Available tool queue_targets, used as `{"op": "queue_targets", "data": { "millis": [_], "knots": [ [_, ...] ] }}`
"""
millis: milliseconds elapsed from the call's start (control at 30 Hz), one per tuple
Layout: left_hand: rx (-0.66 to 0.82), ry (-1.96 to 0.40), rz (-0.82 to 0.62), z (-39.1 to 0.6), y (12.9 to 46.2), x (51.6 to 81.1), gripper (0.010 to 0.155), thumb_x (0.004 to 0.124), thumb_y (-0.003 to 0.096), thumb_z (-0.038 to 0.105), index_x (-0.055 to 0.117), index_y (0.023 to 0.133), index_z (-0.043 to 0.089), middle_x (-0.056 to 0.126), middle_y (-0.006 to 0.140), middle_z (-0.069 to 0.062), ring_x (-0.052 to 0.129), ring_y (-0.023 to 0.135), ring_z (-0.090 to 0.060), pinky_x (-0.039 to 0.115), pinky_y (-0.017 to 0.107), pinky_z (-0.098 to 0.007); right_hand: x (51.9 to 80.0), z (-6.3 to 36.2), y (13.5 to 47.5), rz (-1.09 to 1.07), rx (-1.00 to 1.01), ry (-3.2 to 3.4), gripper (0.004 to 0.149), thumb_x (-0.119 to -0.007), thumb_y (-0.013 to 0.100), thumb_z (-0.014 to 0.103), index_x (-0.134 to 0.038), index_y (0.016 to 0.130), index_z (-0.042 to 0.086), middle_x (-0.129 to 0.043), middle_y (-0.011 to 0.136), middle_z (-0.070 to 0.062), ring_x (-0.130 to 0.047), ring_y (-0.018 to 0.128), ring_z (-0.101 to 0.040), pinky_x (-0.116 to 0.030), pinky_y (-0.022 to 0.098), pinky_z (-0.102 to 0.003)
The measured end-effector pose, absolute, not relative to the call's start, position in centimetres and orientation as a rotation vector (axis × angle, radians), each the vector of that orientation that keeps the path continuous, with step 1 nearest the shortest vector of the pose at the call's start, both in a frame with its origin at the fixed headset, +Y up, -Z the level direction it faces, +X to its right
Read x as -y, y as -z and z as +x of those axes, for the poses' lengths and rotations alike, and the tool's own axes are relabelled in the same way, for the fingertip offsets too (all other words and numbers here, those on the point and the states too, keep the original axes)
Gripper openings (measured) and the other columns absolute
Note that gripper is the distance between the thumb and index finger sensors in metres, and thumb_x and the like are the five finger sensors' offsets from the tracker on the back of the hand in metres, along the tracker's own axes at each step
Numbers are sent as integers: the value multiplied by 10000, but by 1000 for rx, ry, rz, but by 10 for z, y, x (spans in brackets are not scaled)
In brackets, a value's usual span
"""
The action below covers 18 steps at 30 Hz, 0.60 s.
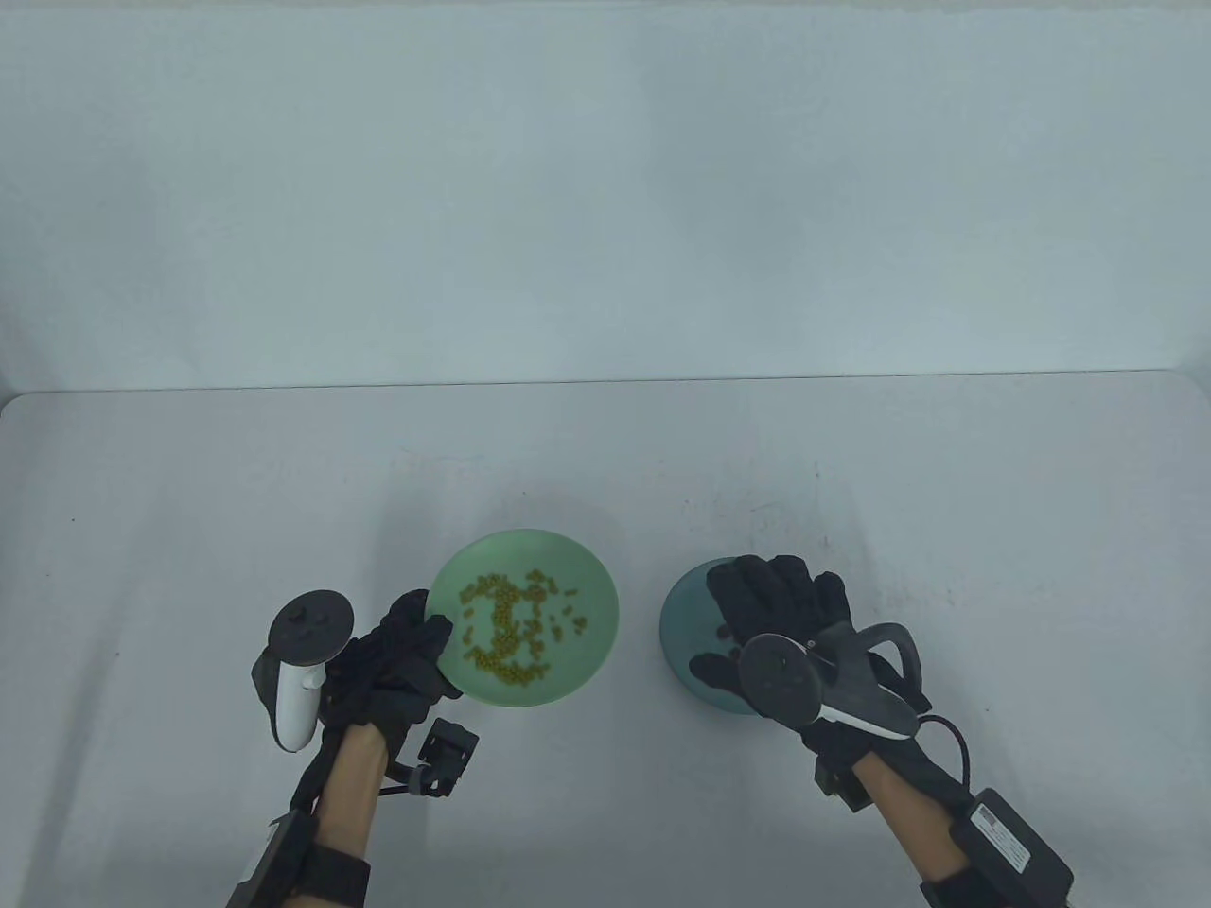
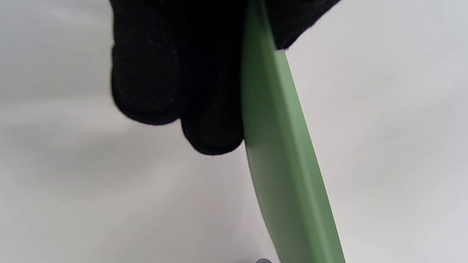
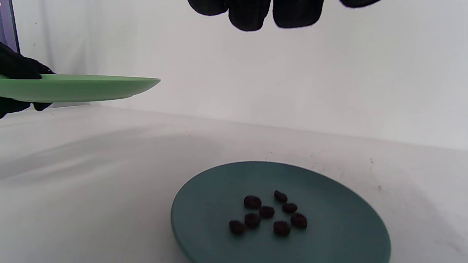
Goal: Pick cranberries with hand pinch into plate
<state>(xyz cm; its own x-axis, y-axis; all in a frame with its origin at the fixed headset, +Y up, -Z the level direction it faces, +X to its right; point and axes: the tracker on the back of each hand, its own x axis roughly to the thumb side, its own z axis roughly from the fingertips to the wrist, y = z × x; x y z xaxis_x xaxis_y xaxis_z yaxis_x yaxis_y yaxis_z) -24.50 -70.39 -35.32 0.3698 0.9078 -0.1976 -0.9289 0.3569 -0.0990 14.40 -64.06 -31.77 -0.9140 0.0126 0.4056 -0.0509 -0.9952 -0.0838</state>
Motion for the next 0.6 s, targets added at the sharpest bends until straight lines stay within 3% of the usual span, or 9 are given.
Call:
{"op": "queue_targets", "data": {
  "millis": [233,600],
  "knots": [
    [-124,-1191,-205,-246,352,704,570,680,586,215,496,1068,-26,838,831,-179,1105,508,-204,954,427,-354,656,152,314,651,129,-3037,911,-450,486,732,-292,1202,191,-326,1276,-128,-327,1154,-514,-349,754,-742],
    [-148,-1184,-205,-246,352,704,564,686,584,225,509,1068,-4,842,835,-171,1109,512,-198,957,429,-348,661,152,312,663,118,-3037,918,-450,485,734,-286,1202,186,-317,1276,-137,-302,1153,-512,-325,755,-739]
  ]
}}
